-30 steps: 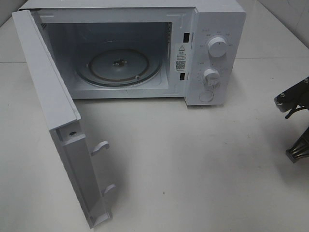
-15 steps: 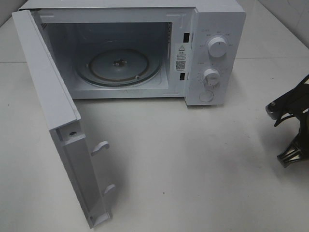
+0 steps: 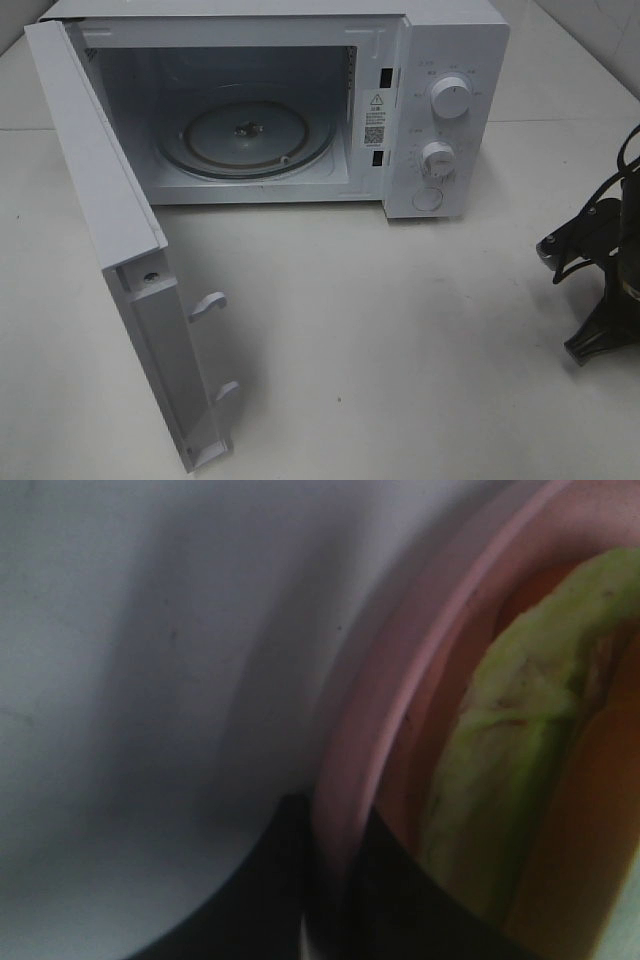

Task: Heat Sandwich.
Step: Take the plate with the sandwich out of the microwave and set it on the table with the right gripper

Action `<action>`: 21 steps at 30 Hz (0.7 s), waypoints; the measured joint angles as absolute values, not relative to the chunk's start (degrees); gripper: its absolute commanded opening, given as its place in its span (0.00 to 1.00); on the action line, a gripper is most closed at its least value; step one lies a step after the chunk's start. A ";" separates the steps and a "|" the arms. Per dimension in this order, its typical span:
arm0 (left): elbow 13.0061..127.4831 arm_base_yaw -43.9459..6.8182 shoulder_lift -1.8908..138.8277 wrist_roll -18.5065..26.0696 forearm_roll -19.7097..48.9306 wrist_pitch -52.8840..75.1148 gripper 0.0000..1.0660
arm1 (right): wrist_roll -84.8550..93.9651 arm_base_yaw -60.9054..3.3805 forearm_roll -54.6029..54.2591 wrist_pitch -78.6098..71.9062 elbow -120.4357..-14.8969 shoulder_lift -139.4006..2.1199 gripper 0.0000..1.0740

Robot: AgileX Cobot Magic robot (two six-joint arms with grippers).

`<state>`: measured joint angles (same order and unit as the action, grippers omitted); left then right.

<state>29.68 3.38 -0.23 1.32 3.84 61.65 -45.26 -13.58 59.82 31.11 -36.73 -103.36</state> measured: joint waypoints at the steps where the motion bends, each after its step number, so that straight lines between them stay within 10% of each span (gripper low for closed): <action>1: 29.68 3.38 -0.23 1.32 3.84 61.65 0.92 | -45.26 -13.58 59.82 31.11 -36.73 -103.36 0.00; 12: 29.68 3.38 -0.23 1.32 3.84 61.65 0.92 | -45.26 -13.58 59.99 31.00 -36.73 -103.30 0.09; 21: 29.68 3.38 -0.23 1.32 3.84 61.65 0.92 | -42.86 -13.58 57.18 30.60 -36.73 -99.18 0.41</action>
